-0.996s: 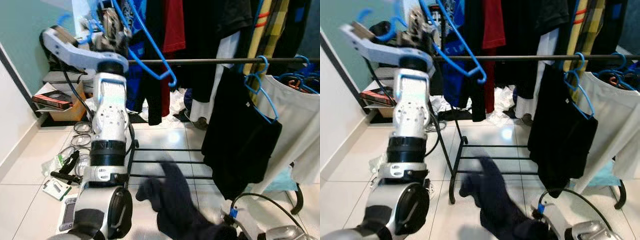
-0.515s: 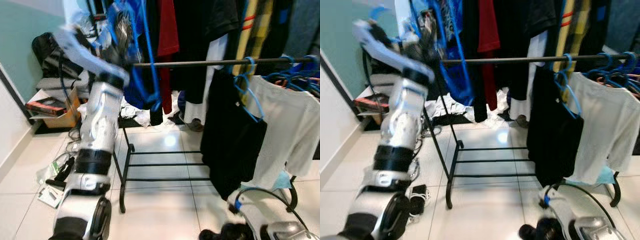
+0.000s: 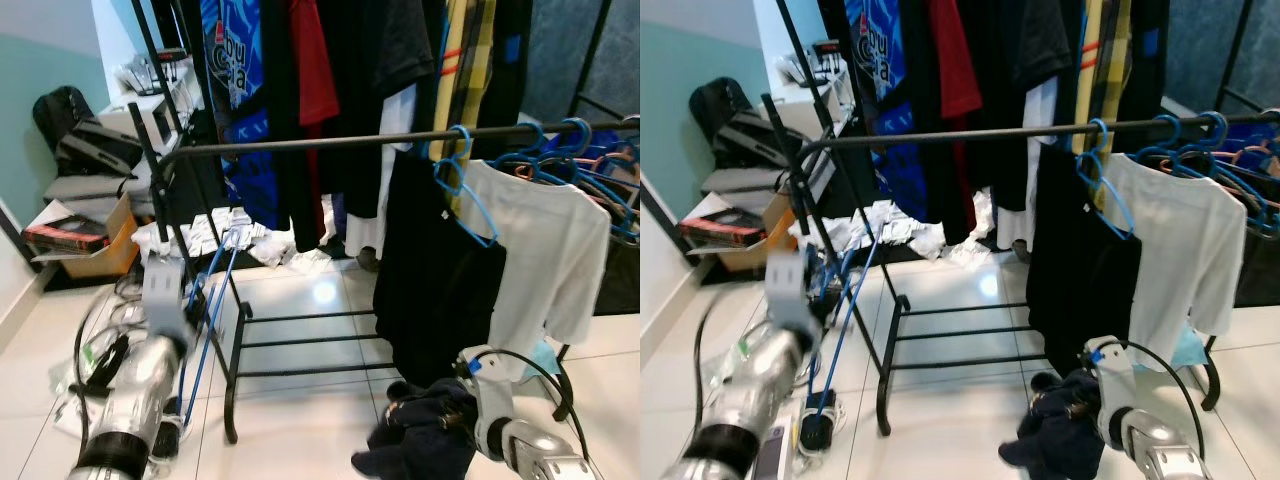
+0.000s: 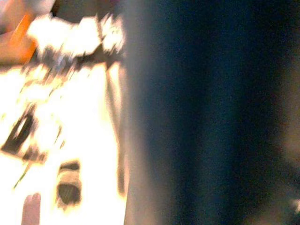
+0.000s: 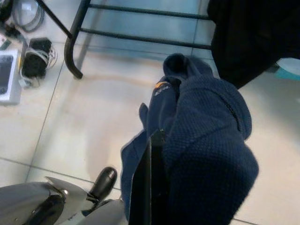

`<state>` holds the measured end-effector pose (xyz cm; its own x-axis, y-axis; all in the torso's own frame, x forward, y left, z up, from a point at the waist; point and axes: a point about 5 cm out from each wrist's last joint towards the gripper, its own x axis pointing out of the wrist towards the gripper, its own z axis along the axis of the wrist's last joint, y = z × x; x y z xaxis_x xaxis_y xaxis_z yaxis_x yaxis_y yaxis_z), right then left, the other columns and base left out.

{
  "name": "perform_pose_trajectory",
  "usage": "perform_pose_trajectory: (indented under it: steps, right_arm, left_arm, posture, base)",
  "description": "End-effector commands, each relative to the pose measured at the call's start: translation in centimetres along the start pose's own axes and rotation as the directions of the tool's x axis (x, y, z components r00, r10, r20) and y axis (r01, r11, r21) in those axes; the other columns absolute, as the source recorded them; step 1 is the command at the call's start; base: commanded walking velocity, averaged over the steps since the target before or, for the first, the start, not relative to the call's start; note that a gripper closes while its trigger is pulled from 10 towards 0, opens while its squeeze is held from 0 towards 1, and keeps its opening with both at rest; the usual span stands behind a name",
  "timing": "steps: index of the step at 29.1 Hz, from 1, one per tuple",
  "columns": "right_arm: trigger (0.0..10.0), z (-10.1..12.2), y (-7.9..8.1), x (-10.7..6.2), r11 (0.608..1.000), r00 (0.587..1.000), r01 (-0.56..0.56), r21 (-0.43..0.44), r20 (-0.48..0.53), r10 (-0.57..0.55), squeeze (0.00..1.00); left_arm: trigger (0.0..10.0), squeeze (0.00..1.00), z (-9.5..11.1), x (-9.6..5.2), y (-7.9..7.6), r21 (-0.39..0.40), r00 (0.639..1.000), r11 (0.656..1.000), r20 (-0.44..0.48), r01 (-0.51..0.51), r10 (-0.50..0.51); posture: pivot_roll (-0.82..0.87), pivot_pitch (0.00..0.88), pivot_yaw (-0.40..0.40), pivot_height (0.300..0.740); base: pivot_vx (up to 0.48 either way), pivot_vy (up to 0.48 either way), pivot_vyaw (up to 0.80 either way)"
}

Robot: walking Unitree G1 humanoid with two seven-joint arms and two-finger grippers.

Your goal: Hang hanger

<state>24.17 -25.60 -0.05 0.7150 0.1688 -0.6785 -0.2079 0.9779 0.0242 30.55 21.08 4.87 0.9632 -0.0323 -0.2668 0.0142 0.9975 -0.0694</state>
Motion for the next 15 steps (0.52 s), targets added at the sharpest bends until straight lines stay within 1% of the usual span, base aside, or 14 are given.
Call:
perform_pose_trajectory:
  steps: [1, 2, 3, 5, 6, 8, 9, 10, 11, 12, 14, 15]
  right_arm:
    - [10.0, 0.8, 0.4, 0.3, 1.000, 0.999, -0.006, -0.013, 0.040, 0.007, 0.00]
    - [10.0, 0.2, 0.5, 0.5, 1.000, 1.000, -0.002, -0.024, 0.022, 0.003, 0.00]
    - [10.0, -0.3, 0.8, 0.8, 0.999, 1.000, -0.004, -0.034, 0.012, 0.004, 0.00]
    - [10.0, -0.3, 0.8, 0.8, 0.999, 1.000, -0.004, -0.034, 0.012, 0.004, 0.00]
    - [10.0, -0.7, 1.1, 1.0, 0.999, 1.000, -0.005, -0.040, 0.005, 0.006, 0.00]
    - [10.0, -0.7, 1.1, 1.0, 0.999, 1.000, -0.005, -0.040, 0.005, 0.006, 0.00]
    - [10.0, -1.0, 1.3, 1.1, 0.999, 1.000, -0.011, -0.040, 0.000, 0.011, 0.00]
    - [10.0, -1.0, 1.3, 1.1, 0.999, 1.000, -0.011, -0.040, 0.000, 0.011, 0.00]
    - [10.0, -1.3, 1.5, 1.2, 0.999, 1.000, -0.008, -0.046, -0.002, 0.008, 0.00]
    - [10.0, -1.3, 1.5, 1.2, 0.999, 1.000, -0.008, -0.046, -0.002, 0.008, 0.00]
    - [10.0, -2.0, 1.7, 1.5, 0.999, 1.000, 0.005, -0.047, -0.015, -0.006, 0.00]
    - [10.0, -2.0, 1.7, 1.5, 0.999, 1.000, 0.005, -0.047, -0.015, -0.006, 0.00]
  left_arm:
    - [10.0, 0.00, 0.5, 0.2, 0.5, 0.031, 1.000, 0.999, 0.000, -0.017, 0.017]
    - [10.0, 0.00, -1.8, -0.5, 0.6, 0.024, 0.995, 0.999, -0.093, -0.038, 0.040]
    - [10.0, 0.00, -4.2, -1.1, 0.1, 0.004, 0.981, 0.999, -0.189, -0.038, 0.038]
    - [10.0, 0.00, -4.2, -1.1, 0.1, 0.004, 0.981, 0.999, -0.189, -0.038, 0.038]
    - [10.0, 0.00, -5.9, -1.7, -0.4, -0.008, 0.966, 0.999, -0.254, -0.044, 0.041]
    - [10.0, 0.00, -5.9, -1.7, -0.4, -0.008, 0.966, 0.999, -0.254, -0.044, 0.041]
    - [10.0, 0.00, -7.2, -2.1, -1.1, -0.044, 0.951, 0.998, -0.306, -0.050, 0.034]
    - [10.0, 0.00, -7.2, -2.1, -1.1, -0.044, 0.951, 0.998, -0.306, -0.050, 0.034]
    - [10.0, 0.00, -8.4, -2.5, -1.5, -0.065, 0.934, 0.996, -0.354, -0.062, 0.035]
    - [10.0, 0.00, -8.4, -2.5, -1.5, -0.065, 0.934, 0.996, -0.354, -0.062, 0.035]
    - [10.0, 0.00, -10.2, -3.2, -1.7, -0.091, 0.906, 0.993, -0.422, -0.080, 0.034]
    - [10.0, 0.00, -10.2, -3.2, -1.7, -0.091, 0.906, 0.993, -0.422, -0.080, 0.034]
  posture:
    - [-0.06, 0.000, 0.044, 0.740]
    - [-0.05, 0.000, 0.041, 0.740]
    - [-0.05, 0.000, 0.040, 0.740]
    - [-0.05, 0.000, 0.040, 0.740]
    - [-0.05, 0.000, 0.040, 0.740]
    - [-0.05, 0.000, 0.040, 0.740]
    - [-0.05, 0.000, 0.043, 0.740]
    - [-0.05, 0.000, 0.043, 0.740]
    - [-0.05, 0.000, 0.049, 0.740]
    - [-0.05, 0.000, 0.049, 0.740]
    - [-0.05, 0.000, 0.048, 0.740]
    - [-0.05, 0.000, 0.048, 0.740]
  base:
    - [0.000, 0.000, 0.79]
    - [0.000, 0.000, 0.78]
    - [0.000, 0.000, 0.78]
    - [0.000, 0.000, 0.78]
    - [0.000, 0.000, 0.78]
    - [0.000, 0.000, 0.78]
    - [0.000, 0.000, 0.78]
    - [0.000, 0.000, 0.78]
    - [0.000, 0.000, 0.78]
    - [0.000, 0.000, 0.78]
    - [0.000, 0.000, 0.78]
    - [0.000, 0.000, 0.78]
